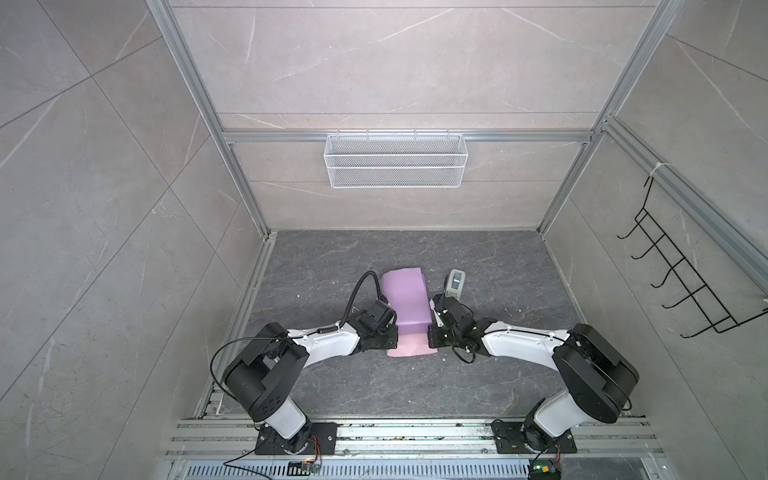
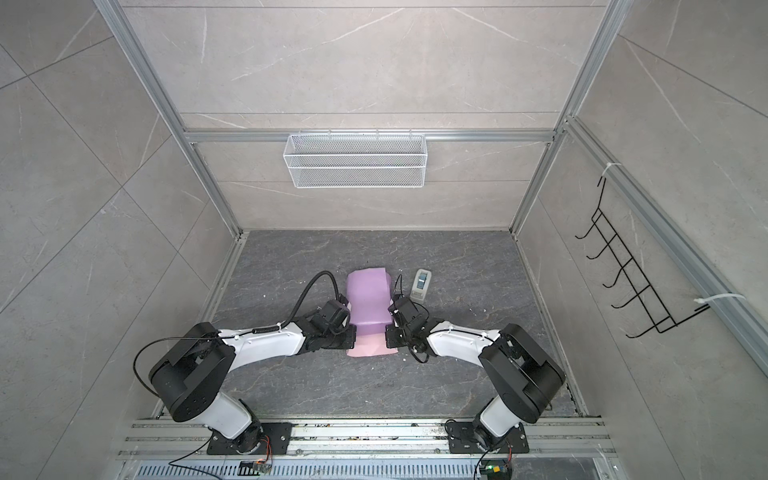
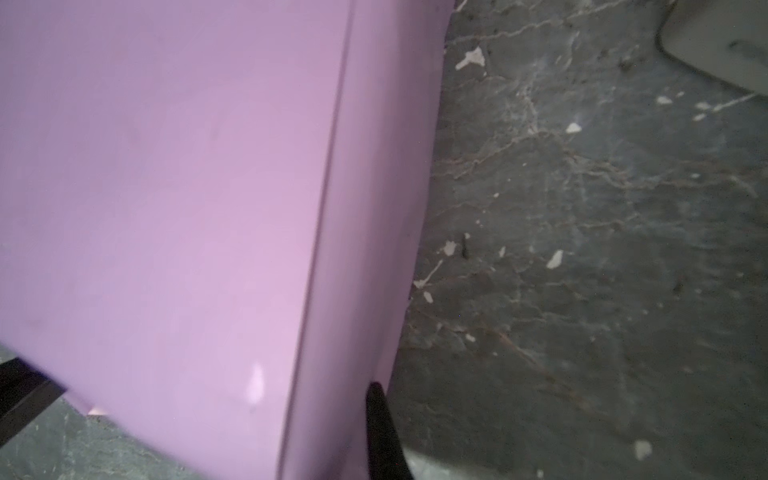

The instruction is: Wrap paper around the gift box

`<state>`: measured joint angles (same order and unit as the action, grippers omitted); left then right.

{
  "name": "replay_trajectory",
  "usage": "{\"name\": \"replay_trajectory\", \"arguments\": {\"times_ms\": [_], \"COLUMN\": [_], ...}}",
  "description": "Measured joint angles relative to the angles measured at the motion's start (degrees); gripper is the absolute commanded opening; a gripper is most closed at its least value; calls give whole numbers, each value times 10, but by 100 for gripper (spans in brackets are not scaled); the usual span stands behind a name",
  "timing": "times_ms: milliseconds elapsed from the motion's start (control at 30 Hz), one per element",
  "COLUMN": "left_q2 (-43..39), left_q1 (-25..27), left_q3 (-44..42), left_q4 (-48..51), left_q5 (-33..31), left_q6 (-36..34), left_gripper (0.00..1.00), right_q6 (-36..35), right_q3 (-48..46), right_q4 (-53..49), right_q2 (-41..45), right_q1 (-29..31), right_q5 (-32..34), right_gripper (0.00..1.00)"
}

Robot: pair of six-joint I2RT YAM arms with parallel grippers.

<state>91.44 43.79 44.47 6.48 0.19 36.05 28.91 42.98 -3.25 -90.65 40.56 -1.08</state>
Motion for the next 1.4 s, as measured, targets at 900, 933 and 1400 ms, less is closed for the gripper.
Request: {"name": "replay_trajectory", "arguments": {"times_ms": [900, 933, 1400], "left_q2": [-2, -5, -48], "left_q1": [1, 1, 15], "left_q3": [6, 6, -28], "left_q4": [22, 24, 24], "left_q5": [-2, -1, 4], "left_q6": [4, 6, 37], "left_gripper": [26, 30, 23], "right_q6": [28, 28, 29], "right_q3": [-29, -28, -28], "right_q4": [-12, -12, -13], "right_q2": [28, 28, 28], "right_q1": [1, 0, 0], "right_q5": [-7, -6, -4], "right_gripper": [5, 5, 8]}}
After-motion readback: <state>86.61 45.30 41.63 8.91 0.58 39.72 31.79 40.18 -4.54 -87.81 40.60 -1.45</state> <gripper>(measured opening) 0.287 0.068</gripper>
